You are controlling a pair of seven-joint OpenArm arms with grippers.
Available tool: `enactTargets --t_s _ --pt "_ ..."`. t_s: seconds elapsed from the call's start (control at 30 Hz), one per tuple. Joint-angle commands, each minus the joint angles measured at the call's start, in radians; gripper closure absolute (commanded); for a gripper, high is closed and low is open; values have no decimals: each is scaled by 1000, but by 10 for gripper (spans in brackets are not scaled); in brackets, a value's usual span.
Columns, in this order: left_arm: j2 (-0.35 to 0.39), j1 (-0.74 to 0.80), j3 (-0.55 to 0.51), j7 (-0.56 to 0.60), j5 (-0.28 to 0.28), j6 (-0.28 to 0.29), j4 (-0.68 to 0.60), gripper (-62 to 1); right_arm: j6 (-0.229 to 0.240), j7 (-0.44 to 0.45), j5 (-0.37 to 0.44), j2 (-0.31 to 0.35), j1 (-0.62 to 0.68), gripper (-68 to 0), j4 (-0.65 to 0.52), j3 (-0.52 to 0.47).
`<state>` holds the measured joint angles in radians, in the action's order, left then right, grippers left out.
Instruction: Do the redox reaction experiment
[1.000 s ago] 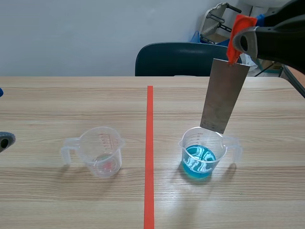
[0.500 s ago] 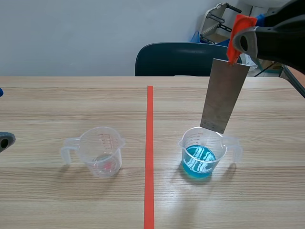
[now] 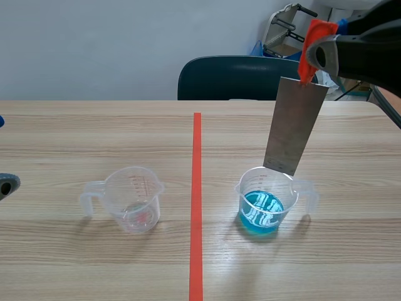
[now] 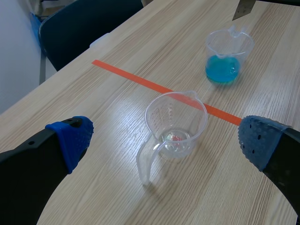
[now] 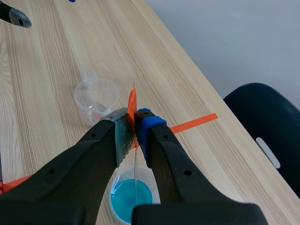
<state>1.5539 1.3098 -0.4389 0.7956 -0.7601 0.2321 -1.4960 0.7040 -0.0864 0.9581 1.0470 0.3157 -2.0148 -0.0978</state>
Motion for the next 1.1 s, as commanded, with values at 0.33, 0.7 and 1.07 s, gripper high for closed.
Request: enactTargets --t_s 0.33,0.7,1.07 --pt "-63 -17 -42 1 -7 8 -11 -623 1 23 14 6 -16 -8 -2 0" --pt "-218 -99 -113 -34 16 138 -16 -85 1 23 15 6 -16 -8 -2 0" --pt "-415 -348 80 -127 173 168 -58 -85 1 23 14 6 -16 -8 -2 0"
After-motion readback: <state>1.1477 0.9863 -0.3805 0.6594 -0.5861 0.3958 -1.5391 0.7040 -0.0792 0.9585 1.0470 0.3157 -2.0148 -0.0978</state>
